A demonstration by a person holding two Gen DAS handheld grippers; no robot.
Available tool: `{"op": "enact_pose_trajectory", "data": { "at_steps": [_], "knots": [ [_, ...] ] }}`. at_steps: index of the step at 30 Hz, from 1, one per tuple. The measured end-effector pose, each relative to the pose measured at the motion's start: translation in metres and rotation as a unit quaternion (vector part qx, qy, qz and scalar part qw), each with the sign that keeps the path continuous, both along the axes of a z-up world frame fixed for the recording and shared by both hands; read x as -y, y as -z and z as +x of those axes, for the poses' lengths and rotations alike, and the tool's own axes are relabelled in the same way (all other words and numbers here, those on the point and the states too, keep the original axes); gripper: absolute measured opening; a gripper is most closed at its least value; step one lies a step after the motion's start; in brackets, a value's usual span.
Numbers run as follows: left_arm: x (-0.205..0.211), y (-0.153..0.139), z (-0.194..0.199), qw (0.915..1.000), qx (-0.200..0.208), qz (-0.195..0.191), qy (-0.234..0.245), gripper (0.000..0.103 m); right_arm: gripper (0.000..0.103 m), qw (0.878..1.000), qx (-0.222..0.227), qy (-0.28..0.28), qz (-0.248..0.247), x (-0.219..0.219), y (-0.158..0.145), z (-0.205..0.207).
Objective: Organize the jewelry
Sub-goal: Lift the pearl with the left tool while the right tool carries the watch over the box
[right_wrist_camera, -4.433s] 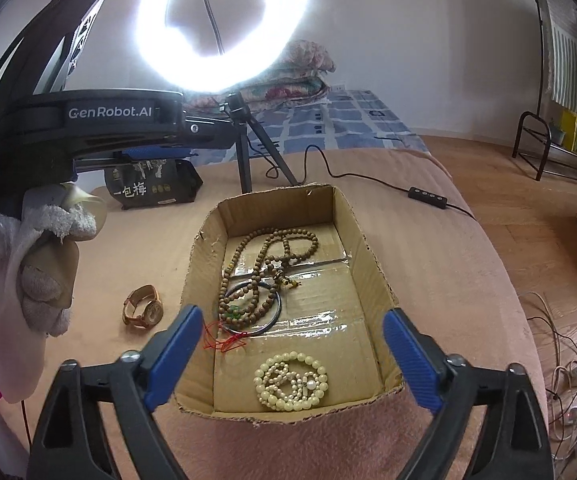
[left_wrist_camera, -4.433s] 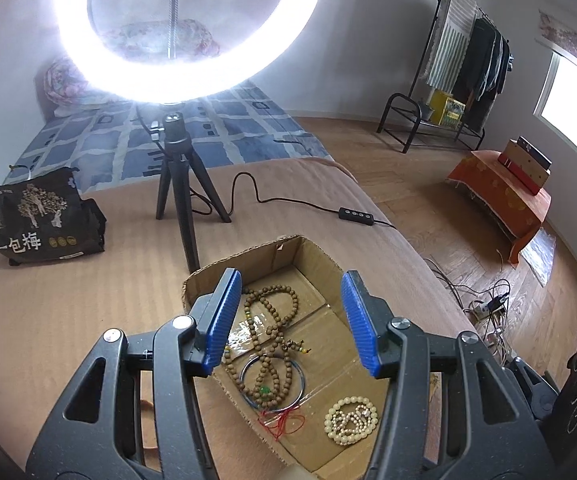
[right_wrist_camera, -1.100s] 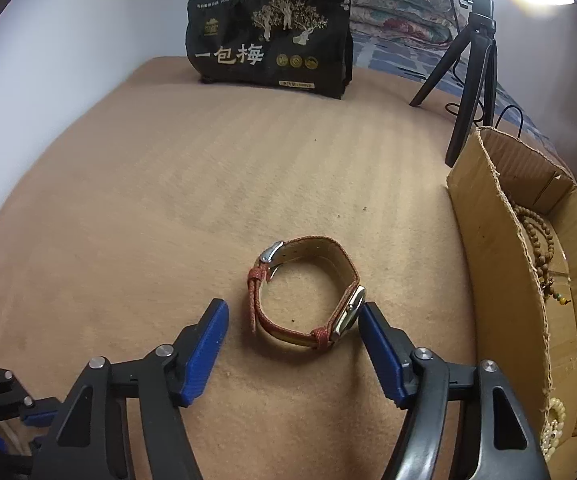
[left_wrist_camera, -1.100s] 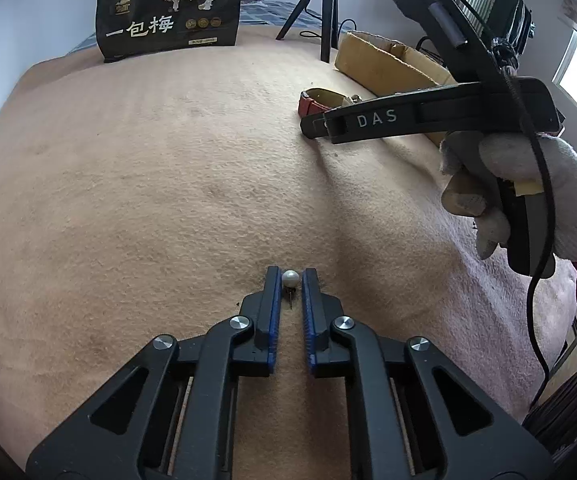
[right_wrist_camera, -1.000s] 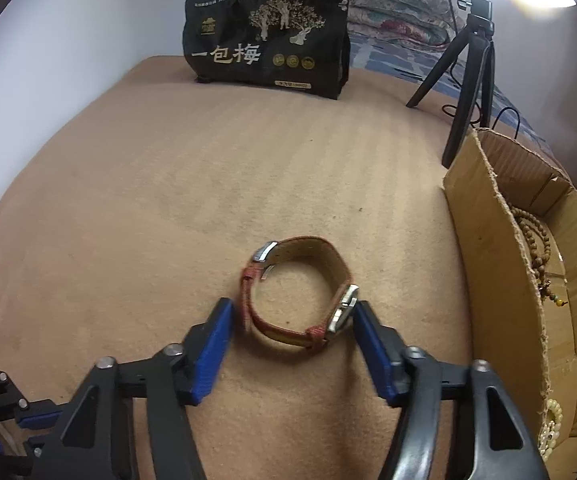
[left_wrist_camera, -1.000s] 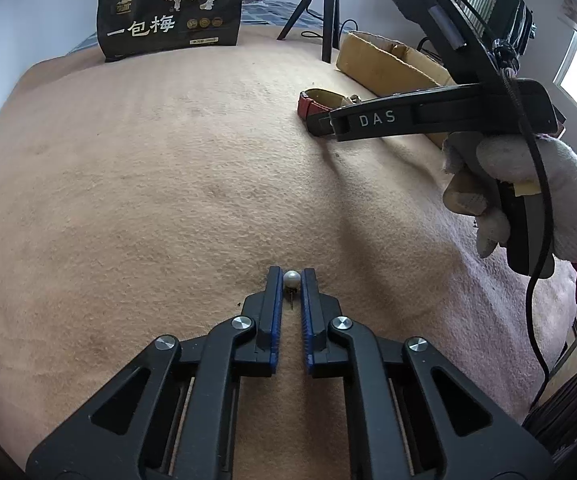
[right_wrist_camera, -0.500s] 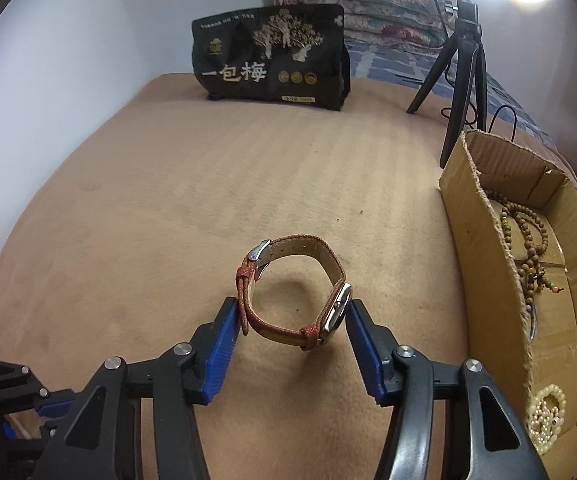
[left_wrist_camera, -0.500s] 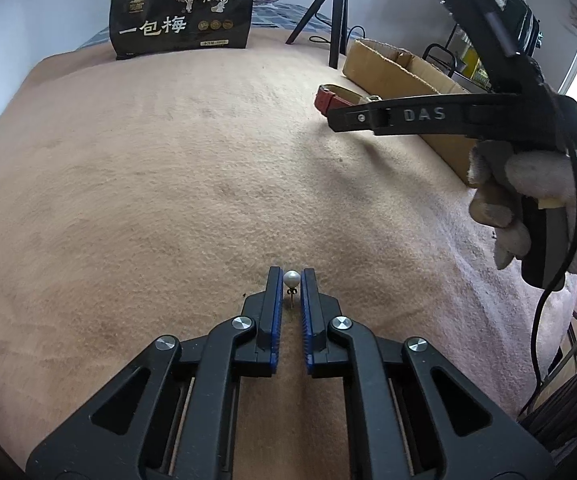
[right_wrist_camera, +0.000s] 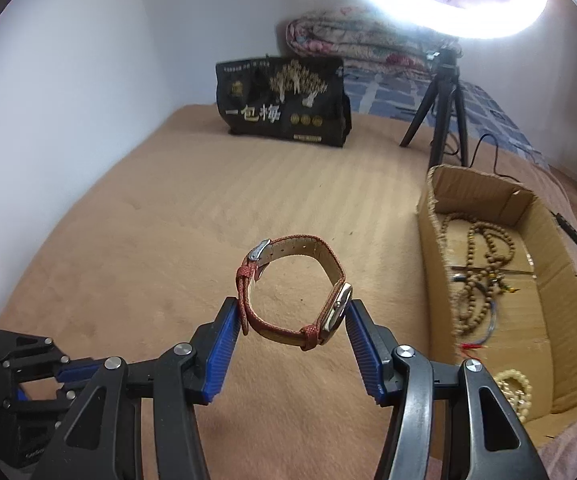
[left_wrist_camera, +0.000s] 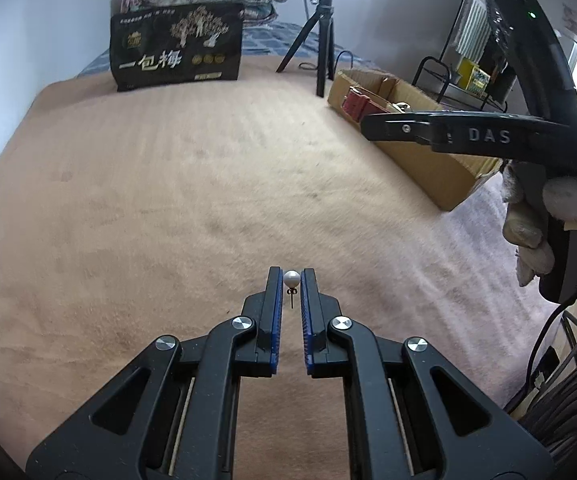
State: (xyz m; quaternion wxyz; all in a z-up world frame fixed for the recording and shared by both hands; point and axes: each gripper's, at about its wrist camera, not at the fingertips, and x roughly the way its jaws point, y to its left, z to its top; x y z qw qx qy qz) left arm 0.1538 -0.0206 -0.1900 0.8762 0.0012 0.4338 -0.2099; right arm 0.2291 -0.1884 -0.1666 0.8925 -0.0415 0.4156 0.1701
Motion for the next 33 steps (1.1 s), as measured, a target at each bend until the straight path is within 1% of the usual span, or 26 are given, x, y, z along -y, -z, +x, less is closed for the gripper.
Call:
{"op": "enact_pose_trajectory", "data": {
  "at_steps": [6,15,22,27,33],
  "knots": [
    [0.018,-0.018,0.003,0.9998,0.015,-0.005,0.015,0.007,0.056,1.000,0.013,0.016,0.006,0.028,-0.019,-0.009],
    [0.057,-0.036,0.014,0.9984,0.034,-0.019,0.041,0.007,0.056,0.998,0.028,0.051,0.000,0.081,-0.037,-0.014],
    [0.095,-0.047,0.022,0.9963,0.047,-0.024,0.068,0.007,0.056,0.997,0.034,0.075,-0.010,0.115,-0.041,-0.009],
    [0.119,-0.056,0.031,0.9947,0.052,-0.039,0.080,0.007,0.056,0.995,0.034,0.090,-0.008,0.135,-0.040,-0.005],
    [0.153,-0.059,0.039,0.9921,0.058,-0.039,0.104,0.007,0.056,0.994,0.031,0.104,-0.007,0.156,-0.037,0.004]
  ]
}}
